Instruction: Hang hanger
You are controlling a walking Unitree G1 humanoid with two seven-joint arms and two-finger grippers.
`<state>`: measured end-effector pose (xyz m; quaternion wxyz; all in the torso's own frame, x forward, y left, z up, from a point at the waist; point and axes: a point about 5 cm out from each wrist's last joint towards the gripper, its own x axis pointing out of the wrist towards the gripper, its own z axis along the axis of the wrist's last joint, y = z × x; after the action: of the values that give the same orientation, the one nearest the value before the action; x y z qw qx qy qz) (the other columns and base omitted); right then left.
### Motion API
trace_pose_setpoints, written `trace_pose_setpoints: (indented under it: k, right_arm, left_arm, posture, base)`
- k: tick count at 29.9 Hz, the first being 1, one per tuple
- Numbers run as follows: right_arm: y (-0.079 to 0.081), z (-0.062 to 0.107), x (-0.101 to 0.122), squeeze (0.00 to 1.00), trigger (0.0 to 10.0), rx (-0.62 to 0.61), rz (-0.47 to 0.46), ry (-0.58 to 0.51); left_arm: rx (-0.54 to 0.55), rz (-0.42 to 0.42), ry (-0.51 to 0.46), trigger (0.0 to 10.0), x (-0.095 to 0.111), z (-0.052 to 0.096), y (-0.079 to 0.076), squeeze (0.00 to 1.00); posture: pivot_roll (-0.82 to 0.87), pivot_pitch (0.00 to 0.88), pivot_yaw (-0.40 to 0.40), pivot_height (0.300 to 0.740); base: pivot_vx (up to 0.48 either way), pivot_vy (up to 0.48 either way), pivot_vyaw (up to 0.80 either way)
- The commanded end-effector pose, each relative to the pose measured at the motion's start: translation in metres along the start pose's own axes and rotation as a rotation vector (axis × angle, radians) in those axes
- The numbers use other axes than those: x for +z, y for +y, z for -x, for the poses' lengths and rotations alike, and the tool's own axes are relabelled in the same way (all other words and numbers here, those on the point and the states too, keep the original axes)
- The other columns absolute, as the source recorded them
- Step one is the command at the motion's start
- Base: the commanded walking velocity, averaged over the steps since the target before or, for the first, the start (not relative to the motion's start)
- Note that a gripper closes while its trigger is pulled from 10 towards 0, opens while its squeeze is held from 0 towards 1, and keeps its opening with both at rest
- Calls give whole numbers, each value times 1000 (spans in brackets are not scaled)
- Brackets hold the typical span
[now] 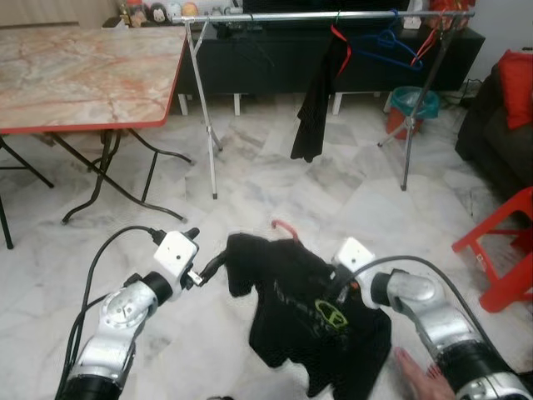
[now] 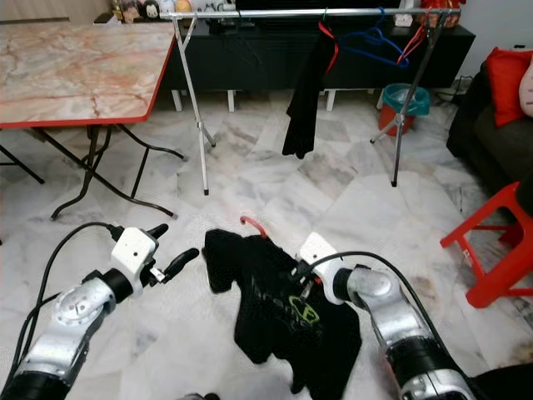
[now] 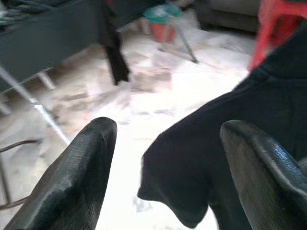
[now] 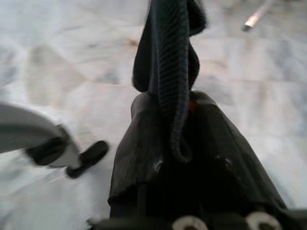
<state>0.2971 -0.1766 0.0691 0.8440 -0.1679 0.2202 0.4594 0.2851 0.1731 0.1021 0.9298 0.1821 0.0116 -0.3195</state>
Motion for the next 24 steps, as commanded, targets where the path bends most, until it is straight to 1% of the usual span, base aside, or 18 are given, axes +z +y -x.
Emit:
trace_pose_setpoints:
  k: [1,2,5,7,11,14,15,16,17,18,23,24]
  right_arm:
    - [-4,4,21,0,10000,21,55,-84]
    - [-5,9,27,0,10000,66,49,-113]
    - [-6,13,32,0,10000,94,36,-161]
    - [-6,15,35,0,10000,119,10,-200]
    - [2,16,34,0,10000,224,9,-218]
    - [3,16,33,0,10000,238,-1,-216]
    - [4,14,28,0,10000,251,4,-182]
    - [4,14,28,0,10000,251,4,-182]
    - [6,12,22,0,10000,267,8,-146]
    - [6,11,20,0,10000,273,7,-134]
    - [5,10,15,0,10000,273,4,-102]
    - [5,10,14,0,10000,269,5,-101]
  left_arm:
    - [-42,3,11,10000,0,1,-4,0]
    - [-84,13,18,10000,1,2,-6,0]
    - [-119,34,27,10000,0,2,-9,0]
    - [-153,41,30,10000,1,2,-13,0]
    - [-200,58,16,10000,7,0,-19,0]
    - [-204,64,7,10000,10,-2,-20,0]
    - [-214,68,-3,10000,13,-3,-21,0]
    - [-214,68,-3,10000,13,-3,-21,0]
    - [-209,72,-20,10000,17,-5,-20,0]
    - [-203,67,-23,10000,18,-5,-19,0]
    - [-173,40,-34,10000,24,-4,-13,0]
    - [-177,54,-46,10000,27,-4,-13,0]
  posture:
    - [33,30,0,740]
    - [41,25,-4,740]
    - [45,14,-12,740]
    - [49,11,-15,740]
    - [54,7,-24,740]
    - [54,6,-25,740]
    - [56,5,-30,740]
    - [56,5,-30,740]
    - [57,4,-32,740]
    - [58,6,-34,740]
    - [58,7,-35,740]
    - [59,8,-36,740]
  base:
    - [0,0,0]
    - [0,0,0]
    - [0,0,0]
    - [0,0,0]
    - [0,0,0]
    - [0,0,0]
    - [0,0,0]
    - [0,0,0]
    - [0,0,0]
    - [0,0,0]
    - [0,0,0]
    - [0,0,0]
